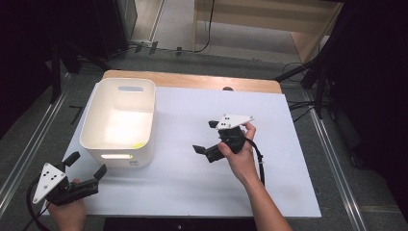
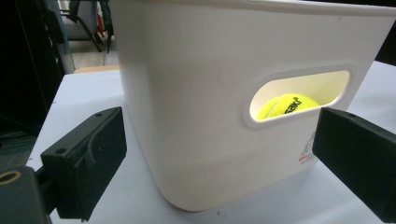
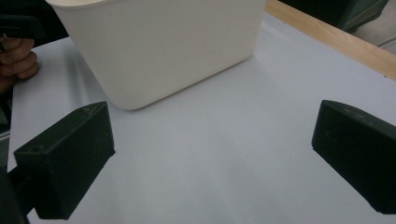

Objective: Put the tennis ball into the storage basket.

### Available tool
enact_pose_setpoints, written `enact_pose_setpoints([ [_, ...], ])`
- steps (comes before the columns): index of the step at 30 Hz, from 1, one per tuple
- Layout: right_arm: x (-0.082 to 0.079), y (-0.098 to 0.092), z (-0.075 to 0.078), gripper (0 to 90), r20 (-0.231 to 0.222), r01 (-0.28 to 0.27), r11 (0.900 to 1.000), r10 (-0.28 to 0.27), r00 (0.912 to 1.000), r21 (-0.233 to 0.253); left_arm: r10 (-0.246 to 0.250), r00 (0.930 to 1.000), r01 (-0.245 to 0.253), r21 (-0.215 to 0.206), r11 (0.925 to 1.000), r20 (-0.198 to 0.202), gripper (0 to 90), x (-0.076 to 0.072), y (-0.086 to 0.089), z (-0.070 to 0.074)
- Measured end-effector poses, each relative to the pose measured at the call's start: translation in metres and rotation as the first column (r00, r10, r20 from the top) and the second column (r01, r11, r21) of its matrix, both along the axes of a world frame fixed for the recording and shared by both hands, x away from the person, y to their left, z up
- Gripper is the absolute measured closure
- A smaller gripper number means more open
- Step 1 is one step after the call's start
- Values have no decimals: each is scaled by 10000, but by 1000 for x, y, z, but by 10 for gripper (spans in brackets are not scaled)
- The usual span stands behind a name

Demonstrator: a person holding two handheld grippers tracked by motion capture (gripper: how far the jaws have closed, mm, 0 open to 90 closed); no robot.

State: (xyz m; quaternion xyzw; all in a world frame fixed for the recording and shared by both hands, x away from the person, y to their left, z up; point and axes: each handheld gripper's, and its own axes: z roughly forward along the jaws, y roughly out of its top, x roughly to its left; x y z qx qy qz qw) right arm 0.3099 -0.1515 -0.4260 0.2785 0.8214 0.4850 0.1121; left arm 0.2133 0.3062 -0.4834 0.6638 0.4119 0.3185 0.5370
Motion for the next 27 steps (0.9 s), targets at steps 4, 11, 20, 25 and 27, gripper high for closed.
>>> enact_pose_setpoints([
  [4, -3, -8, -6, 0, -64, 141, 9999, -141, 9999, 73, 11, 10000, -11, 2, 10000, 3, 28, 0, 0, 0],
  [11, -9, -22, -13, 0, -45, 377, 9991, -376, 9993, 186, 38, 10000, -38, 40, 10000, -30, 28, 0, 0, 0],
  [20, -16, -38, -19, 0, 28, 657, 9972, -659, 9978, 370, 26, 10000, -26, 70, 10000, -1, 28, 0, -1, 0],
  [25, -20, -46, -23, 0, 5, 743, 9964, -743, 9972, 417, 36, 10000, -35, 116, 9999, -22, 29, 0, -1, 0],
  [27, -22, -49, -25, 0, 0, 813, 9958, -814, 9967, 421, 46, 10000, -45, 99, 9999, -20, 28, 0, -1, 0],
])
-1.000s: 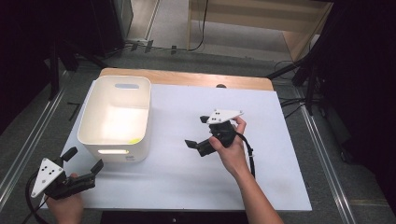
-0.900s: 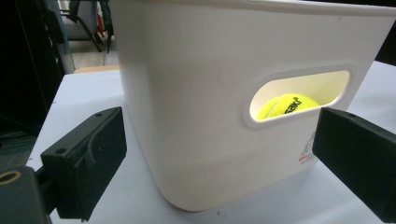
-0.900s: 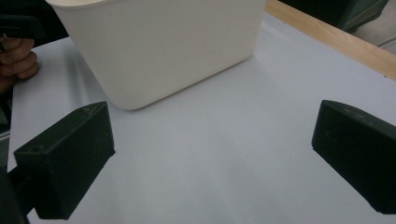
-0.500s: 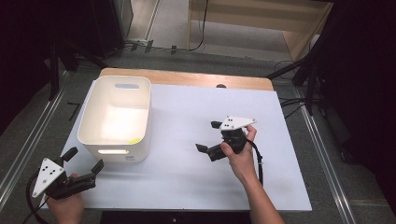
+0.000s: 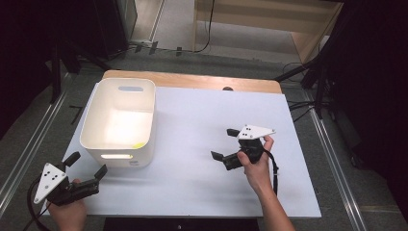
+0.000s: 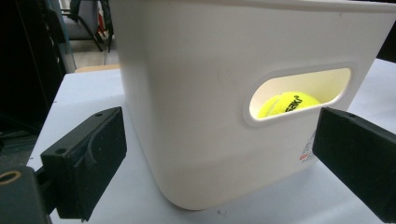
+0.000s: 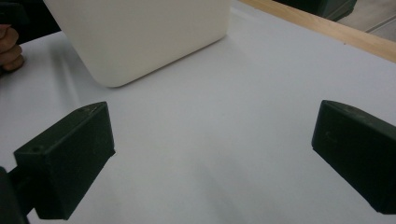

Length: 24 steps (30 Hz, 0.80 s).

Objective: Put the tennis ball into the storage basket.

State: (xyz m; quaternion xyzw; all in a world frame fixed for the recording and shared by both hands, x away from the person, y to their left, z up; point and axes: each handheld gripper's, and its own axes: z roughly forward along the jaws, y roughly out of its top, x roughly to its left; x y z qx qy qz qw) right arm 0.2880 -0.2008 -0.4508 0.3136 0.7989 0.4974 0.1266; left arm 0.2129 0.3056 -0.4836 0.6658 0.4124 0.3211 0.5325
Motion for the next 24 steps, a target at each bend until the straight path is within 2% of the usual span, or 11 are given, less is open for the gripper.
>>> enact_pose_setpoints([
  [15, -15, -32, -12, 0, -12, 581, 9982, -581, 9983, 162, 30, 10000, -29, 111, 9999, -41, 29, 0, 0, 0],
  [24, -24, -50, -20, 0, -47, 1050, 9941, -1049, 9945, 287, 58, 10000, -57, 150, 9999, -53, 28, 0, -1, 0],
])
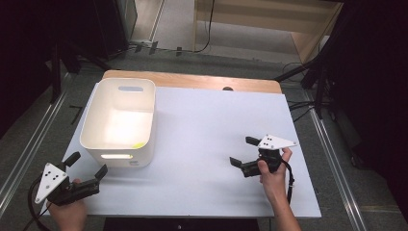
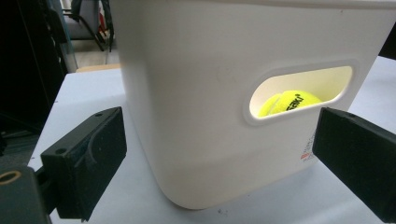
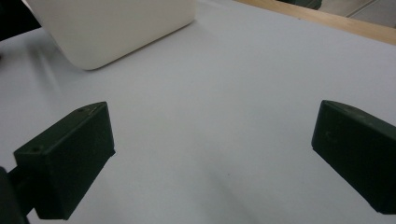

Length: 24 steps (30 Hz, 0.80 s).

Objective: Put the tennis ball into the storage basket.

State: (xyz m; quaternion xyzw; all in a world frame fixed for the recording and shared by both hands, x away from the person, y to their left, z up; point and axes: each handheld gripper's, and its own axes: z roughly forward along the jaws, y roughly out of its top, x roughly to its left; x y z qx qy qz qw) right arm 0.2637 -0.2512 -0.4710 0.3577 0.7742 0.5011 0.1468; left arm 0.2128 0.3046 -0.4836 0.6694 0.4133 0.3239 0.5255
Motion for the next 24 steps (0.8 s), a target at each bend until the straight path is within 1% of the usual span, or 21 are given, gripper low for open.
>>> enact_pose_setpoints([
  [3, -3, -5, 0, 0, 0, 107, 9999, -107, 9999, 42, -31, 10000, 31, 38, 10000, 13, 28, 0, 0, 0],
  [7, -6, -12, -3, 0, 56, 248, 9997, -248, 9997, 84, -18, 10000, 18, -27, 10000, 34, 28, 0, 0, 0],
  [11, -9, -18, -7, 0, 87, 419, 9990, -421, 9991, 133, -26, 10000, 26, 18, 10000, 18, 29, 0, 0, 0],
  [15, -13, -26, -12, 0, 110, 622, 9979, -624, 9980, 156, -40, 10000, 41, -73, 10000, 56, 28, 0, 1, 0],
  [17, -15, -29, -14, 0, 104, 695, 9974, -697, 9975, 178, -38, 10000, 39, -48, 10000, 41, 29, 0, 1, 0],
  [24, -22, -40, -15, 0, 199, 875, 9957, -882, 9959, 313, -48, 10000, 48, -90, 9999, 68, 28, 0, 1, 0],
])
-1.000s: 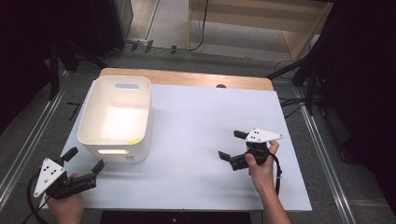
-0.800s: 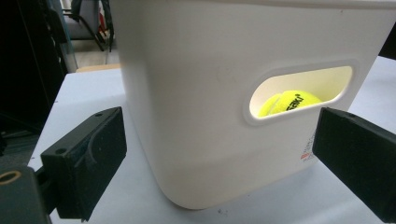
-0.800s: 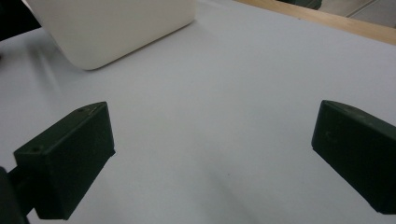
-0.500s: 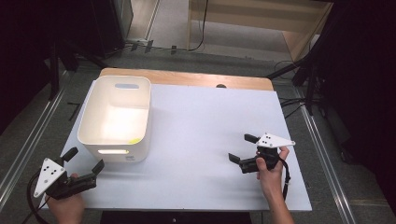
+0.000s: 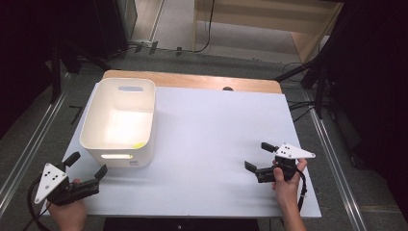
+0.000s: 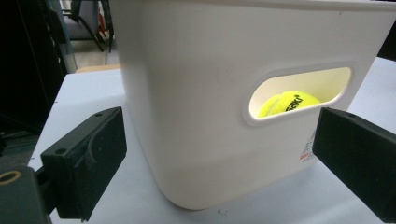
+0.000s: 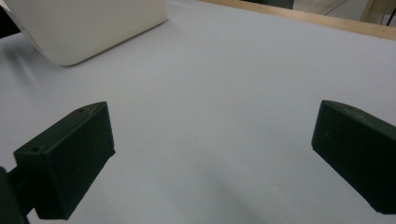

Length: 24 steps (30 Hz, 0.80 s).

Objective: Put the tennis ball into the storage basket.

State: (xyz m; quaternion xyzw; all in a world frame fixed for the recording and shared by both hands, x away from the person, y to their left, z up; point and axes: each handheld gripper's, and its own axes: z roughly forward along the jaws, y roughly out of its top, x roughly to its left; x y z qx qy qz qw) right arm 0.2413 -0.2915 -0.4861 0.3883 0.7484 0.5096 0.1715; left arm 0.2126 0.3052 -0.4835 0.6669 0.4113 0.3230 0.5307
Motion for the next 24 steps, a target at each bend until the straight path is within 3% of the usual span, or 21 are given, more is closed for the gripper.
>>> enact_pose_setpoints([
  [24, -26, -36, -7, 0, 130, 824, 9956, -830, 9965, 436, -16, 10000, 16, 29, 10000, 3, 29, 0, 0, 0],
])
